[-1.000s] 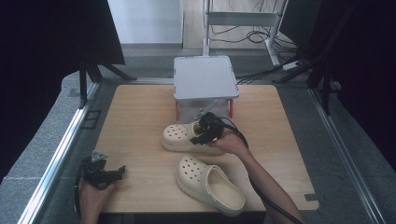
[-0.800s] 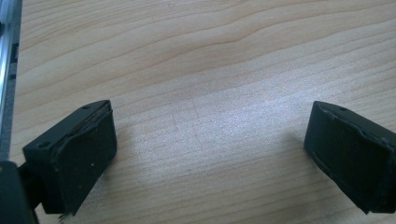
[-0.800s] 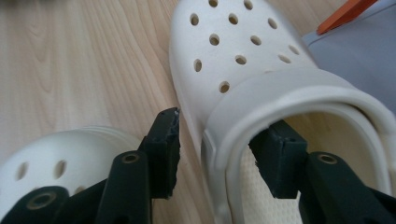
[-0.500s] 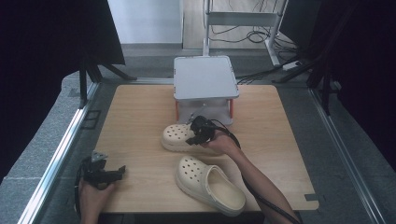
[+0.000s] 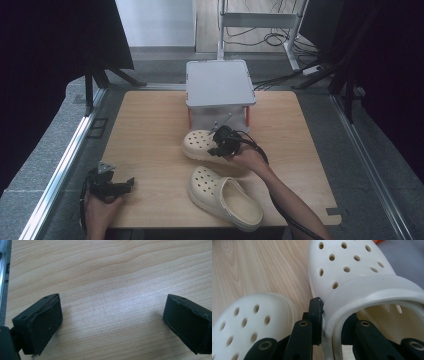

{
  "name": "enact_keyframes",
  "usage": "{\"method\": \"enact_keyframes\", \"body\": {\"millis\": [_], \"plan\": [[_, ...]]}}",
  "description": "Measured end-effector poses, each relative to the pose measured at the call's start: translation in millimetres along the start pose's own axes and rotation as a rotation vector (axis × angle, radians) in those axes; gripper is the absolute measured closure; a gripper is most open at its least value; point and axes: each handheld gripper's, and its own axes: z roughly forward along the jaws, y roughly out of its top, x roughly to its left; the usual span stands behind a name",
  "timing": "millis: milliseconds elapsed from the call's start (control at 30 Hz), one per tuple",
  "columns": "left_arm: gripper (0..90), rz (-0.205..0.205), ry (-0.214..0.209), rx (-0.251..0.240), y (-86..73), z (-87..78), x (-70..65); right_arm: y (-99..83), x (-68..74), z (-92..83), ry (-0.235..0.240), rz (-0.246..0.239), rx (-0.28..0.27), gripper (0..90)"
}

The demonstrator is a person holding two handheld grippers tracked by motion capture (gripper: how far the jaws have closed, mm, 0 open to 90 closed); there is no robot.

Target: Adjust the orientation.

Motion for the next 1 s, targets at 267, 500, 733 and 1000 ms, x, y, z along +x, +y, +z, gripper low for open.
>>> {"method": "enact_keyframes", "body": {"millis": [267, 500, 733, 1000], "plan": [[2.4, -0.004, 0.000, -0.003, 0.0, 0.2, -0.3, -24.5, 4.2, -31.6, -0.061, 0.086, -0.007, 75.7], [2.4, 0.001, 0.000, -0.002, 0.0, 0.1, 0.0, -47.8, 12.6, -52.5, -0.079, 0.117, -0.020, 75.7], [2.4, -0.002, 0.000, -0.002, 0.0, 0.1, -0.2, -74.2, 23.2, -56.9, -0.097, 0.205, -0.025, 75.6], [2.4, 0.000, 0.000, 0.000, 0.0, 0.0, 0.0, -84.9, 29.1, -40.9, -0.060, 0.246, -0.023, 75.5]]}}
